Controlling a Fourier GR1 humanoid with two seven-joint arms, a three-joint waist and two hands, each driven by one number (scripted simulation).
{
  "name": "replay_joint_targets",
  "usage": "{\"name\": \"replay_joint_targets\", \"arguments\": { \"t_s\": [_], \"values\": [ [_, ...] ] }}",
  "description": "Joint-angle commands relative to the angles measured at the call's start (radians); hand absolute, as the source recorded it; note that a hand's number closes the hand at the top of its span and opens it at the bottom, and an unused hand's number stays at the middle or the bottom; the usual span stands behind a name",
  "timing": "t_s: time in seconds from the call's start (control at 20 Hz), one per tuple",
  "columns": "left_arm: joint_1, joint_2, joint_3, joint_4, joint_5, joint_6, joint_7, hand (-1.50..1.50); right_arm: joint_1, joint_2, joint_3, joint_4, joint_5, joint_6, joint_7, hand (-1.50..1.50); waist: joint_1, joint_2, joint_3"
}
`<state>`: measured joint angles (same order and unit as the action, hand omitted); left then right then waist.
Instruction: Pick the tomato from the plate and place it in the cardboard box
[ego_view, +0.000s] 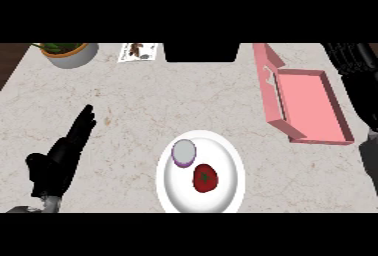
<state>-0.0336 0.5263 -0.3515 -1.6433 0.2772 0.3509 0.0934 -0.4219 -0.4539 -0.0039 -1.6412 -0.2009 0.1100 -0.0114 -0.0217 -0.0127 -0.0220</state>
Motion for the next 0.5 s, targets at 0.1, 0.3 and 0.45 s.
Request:
{"name": "replay_joint_targets", "arguments": {
  "t_s": [0.1, 0.3, 0.45],
  "values": [
    [0.022, 0.045, 0.023, 0.049, -0.066, 0.014, -0.045, 0.0, 0.325, 0.101, -0.049, -0.135, 0.145, -0.188, -0.273, -1.5, -0.06, -0.001, 0.028],
    [0.038, 0.055, 0.028, 0.071, -0.057, 0.016, -0.021, 0.0, 0.229, 0.271, -0.199, -0.223, -0.045, -0.315, -0.387, -1.5, -0.164, -0.098, 0.107],
    [0.052, 0.091, 0.057, 0.096, -0.083, 0.032, -0.04, 0.0, 0.579, 0.313, -0.289, -0.074, 0.119, -0.461, -0.498, -1.5, -0.179, 0.0, 0.04]
  ]
}}
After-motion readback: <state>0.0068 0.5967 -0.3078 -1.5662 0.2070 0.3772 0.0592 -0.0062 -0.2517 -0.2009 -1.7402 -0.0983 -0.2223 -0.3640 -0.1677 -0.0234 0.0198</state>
